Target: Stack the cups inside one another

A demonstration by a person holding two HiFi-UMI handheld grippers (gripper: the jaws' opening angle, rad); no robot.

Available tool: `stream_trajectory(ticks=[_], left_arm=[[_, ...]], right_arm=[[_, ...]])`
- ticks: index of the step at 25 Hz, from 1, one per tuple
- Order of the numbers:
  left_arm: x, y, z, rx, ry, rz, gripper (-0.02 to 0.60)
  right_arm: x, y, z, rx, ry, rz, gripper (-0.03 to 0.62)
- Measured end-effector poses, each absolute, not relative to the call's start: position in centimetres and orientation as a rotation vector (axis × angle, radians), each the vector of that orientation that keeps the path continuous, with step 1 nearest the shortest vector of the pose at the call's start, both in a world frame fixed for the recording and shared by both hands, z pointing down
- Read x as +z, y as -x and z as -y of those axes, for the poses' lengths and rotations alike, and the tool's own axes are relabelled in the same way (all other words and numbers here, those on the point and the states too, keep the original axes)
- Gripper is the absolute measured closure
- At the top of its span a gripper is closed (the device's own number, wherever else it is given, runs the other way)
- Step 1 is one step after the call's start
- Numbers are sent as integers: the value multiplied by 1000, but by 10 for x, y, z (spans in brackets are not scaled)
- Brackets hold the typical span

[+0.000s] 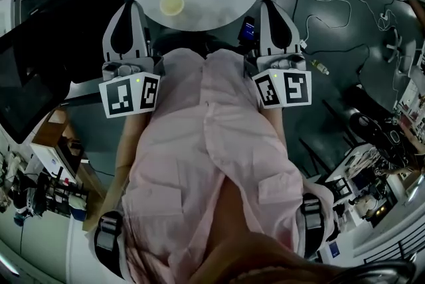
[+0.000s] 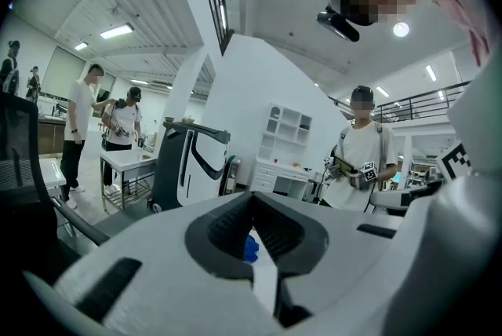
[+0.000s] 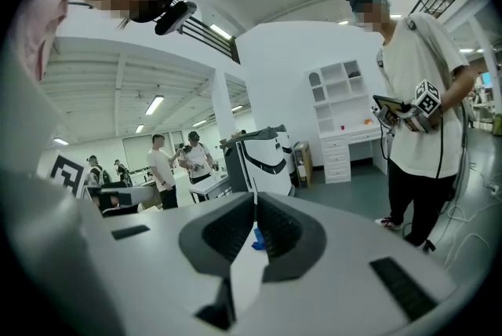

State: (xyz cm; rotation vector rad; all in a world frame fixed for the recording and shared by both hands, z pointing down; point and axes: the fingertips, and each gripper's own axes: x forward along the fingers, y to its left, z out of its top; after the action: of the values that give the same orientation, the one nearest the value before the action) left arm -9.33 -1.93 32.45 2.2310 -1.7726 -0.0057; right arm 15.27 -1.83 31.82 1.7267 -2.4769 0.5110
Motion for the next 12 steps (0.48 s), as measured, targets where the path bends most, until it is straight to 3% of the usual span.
stream_trajectory(ticks=[12], left_arm=[[319, 102, 9, -36, -2196, 1856, 566]], right_arm=[[315, -138, 25, 489, -1641, 2563, 559]])
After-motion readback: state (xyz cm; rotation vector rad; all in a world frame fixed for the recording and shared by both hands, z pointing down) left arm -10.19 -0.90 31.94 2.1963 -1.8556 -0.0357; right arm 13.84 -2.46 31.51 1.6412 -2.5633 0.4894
